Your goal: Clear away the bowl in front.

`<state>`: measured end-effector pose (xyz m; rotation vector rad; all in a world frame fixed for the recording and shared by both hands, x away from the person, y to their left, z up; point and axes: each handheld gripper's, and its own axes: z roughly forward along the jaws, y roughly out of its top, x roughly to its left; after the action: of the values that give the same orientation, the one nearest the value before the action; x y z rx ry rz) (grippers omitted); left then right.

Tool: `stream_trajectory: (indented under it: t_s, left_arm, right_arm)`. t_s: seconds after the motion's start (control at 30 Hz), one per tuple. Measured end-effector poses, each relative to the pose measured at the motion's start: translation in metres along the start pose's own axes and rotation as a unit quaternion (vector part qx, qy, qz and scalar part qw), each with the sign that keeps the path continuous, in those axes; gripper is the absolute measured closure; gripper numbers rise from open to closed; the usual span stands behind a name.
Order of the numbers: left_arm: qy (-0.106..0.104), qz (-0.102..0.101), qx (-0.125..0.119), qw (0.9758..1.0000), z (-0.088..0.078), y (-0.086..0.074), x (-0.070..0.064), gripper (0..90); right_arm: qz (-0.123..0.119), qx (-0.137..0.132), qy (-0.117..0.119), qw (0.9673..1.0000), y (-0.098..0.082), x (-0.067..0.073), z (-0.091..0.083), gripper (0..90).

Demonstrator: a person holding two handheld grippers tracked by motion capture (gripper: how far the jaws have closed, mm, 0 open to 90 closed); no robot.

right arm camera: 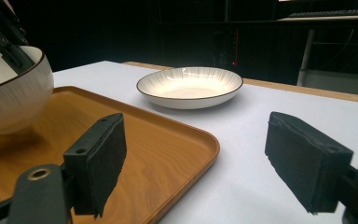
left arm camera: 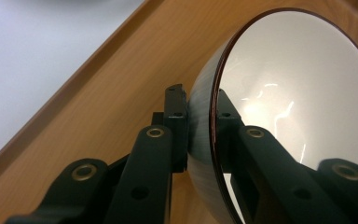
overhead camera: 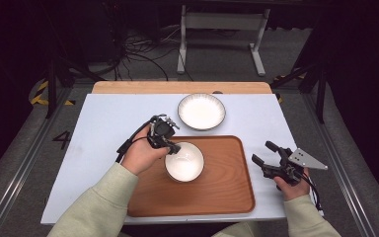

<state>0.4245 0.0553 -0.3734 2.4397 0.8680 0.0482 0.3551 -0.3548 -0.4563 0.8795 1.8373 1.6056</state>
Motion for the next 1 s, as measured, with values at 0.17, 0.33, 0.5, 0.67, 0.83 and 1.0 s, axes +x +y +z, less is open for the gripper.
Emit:
stream_trajectory:
  t_s: [0.17,0.33,0.5,0.67,0.83,1.0]
  left_arm:
    - [-0.002,-0.002,0.007,1.0000,0.006,-0.002,0.000,81.2]
    - [-0.007,-0.004,0.012,0.9999,0.010,-0.003,0.000,81.2]
    - [-0.014,-0.005,0.012,0.9998,0.013,-0.003,0.000,81.1]
    - [-0.017,-0.001,0.017,0.9997,0.018,-0.003,0.000,81.0]
    - [-0.019,-0.003,0.017,0.9997,0.020,-0.002,-0.001,80.9]
    - [-0.026,0.006,0.016,0.9995,0.021,-0.002,0.000,80.8]
  right_arm:
    - [0.000,0.000,0.000,1.0000,0.000,0.000,0.000,20.9]
    - [0.000,0.000,0.000,1.0000,0.000,0.000,0.000,20.9]
    - [0.000,0.000,0.000,1.0000,0.000,0.000,0.000,20.9]
    - [-0.001,0.000,0.000,1.0000,0.000,0.000,0.000,20.9]
    - [0.000,-0.001,0.000,1.0000,0.000,0.000,0.000,20.9]
    - [0.000,-0.001,0.000,1.0000,0.000,0.000,0.000,20.9]
